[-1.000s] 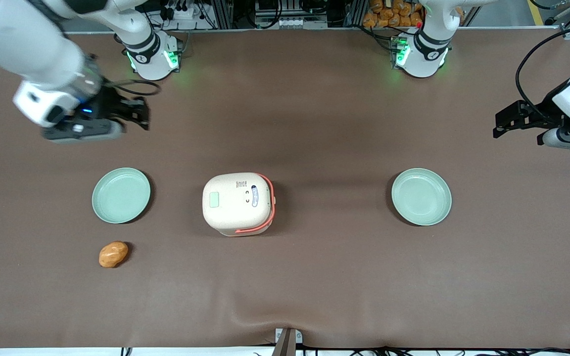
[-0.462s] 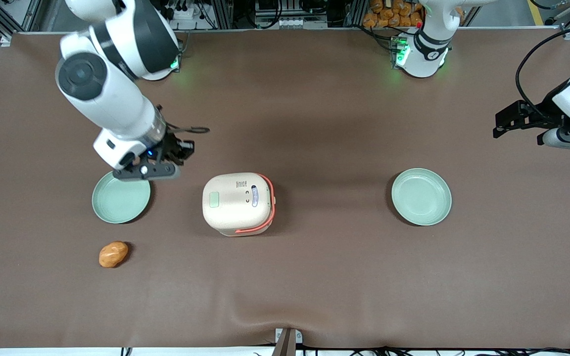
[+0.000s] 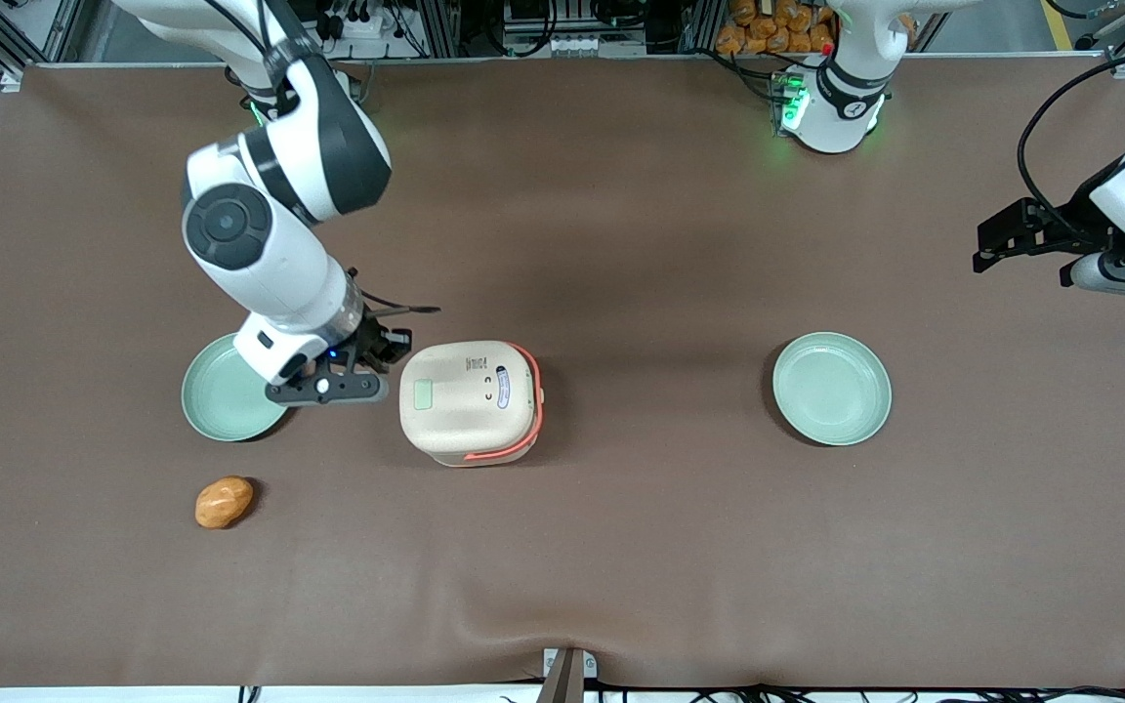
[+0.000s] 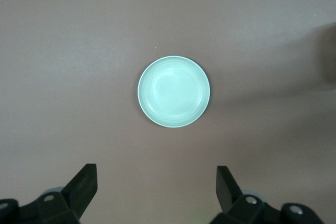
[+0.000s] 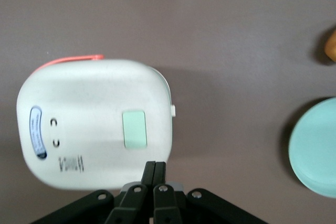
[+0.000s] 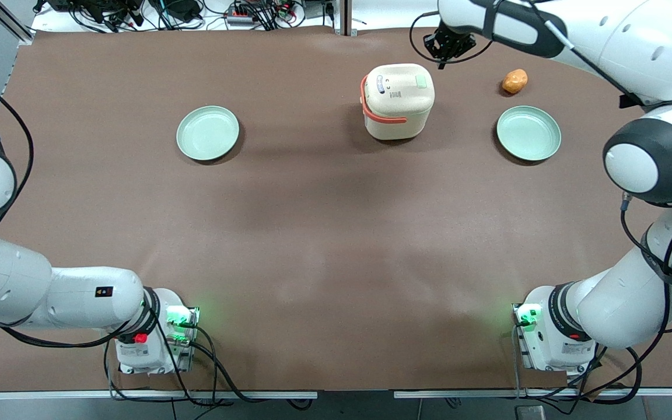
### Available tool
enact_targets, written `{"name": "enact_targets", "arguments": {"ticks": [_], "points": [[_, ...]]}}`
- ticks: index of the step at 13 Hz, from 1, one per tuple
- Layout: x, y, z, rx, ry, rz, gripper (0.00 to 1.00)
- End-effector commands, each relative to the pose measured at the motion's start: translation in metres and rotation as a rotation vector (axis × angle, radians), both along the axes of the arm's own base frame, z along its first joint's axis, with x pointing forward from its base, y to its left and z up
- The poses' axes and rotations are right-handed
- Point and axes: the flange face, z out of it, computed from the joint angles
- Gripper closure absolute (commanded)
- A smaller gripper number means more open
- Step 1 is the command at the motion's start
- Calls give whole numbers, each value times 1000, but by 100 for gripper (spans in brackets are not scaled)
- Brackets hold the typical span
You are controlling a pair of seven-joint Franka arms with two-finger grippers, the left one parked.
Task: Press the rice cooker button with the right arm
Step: 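Move the right gripper over the white rice cooker's lid button, then press the rice cooker's lid button down with the closed right gripper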
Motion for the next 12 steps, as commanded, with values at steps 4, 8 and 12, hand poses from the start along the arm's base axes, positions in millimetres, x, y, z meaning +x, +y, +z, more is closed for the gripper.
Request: {"name": "enact_targets", "arguments": {"ticks": [4, 8, 12], "points": [[12, 18, -34, -5, -14, -6, 100], [14, 29, -43, -5, -22, 5, 100], [19, 32, -55, -2, -26, 4, 100]]}}
